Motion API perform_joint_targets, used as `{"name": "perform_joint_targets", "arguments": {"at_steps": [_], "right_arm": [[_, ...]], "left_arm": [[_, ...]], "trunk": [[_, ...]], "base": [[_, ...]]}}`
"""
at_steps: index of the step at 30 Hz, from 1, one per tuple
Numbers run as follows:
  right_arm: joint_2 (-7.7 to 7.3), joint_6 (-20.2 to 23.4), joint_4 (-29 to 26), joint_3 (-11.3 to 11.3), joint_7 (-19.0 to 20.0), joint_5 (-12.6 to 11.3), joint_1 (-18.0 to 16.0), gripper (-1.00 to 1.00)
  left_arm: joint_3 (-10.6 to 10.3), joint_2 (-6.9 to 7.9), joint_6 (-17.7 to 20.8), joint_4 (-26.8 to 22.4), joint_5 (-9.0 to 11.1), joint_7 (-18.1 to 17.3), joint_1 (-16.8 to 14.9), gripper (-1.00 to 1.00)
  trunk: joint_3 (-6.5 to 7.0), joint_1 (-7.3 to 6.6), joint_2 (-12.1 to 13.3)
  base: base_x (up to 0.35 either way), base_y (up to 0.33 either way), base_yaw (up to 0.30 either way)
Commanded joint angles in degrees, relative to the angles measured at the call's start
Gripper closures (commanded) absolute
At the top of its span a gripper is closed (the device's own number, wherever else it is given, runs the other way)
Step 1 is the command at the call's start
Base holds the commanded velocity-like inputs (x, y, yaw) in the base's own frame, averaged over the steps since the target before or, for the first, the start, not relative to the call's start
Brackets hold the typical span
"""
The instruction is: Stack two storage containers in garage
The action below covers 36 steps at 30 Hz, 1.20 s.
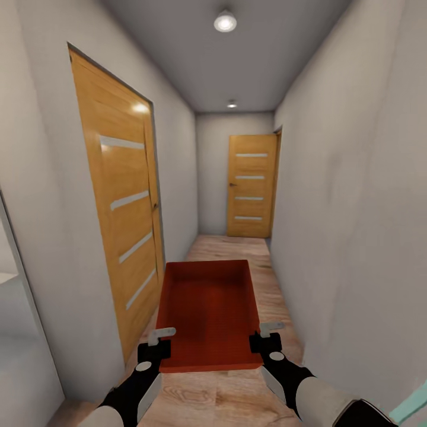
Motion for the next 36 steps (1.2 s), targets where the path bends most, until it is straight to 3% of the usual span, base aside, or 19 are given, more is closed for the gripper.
{"name": "perform_joint_targets", "arguments": {"at_steps": [1,17,31,36], "right_arm": [[0.02,-2.5,-0.2,-2.6,0.3,0.5,-0.1,1.00],[0.02,-2.5,-0.2,-2.6,0.3,0.5,-0.1,1.00],[0.04,-2.5,-0.2,-2.5,0.2,0.5,-0.1,1.00],[0.07,-2.5,-0.2,-2.6,0.3,0.5,-0.1,1.00]], "left_arm": [[3.8,1.14,-0.2,0.1,0.9,0.8,0.0,1.00],[3.8,1.12,-0.2,0.1,0.9,0.8,0.0,1.00],[3.8,1.11,-0.2,0.1,0.9,0.8,0.0,1.00],[3.9,1.12,-0.1,0.2,0.9,0.8,0.0,1.00]], "trunk": [[-0.09,0.05,-0.1],[-0.09,0.05,-0.1],[-0.09,0.05,-0.1],[-0.09,0.05,-0.1]], "base": [[0.323,0.106,0.000],[0.323,0.106,-0.005],[0.323,0.106,-0.233],[0.323,0.062,-0.034]]}}
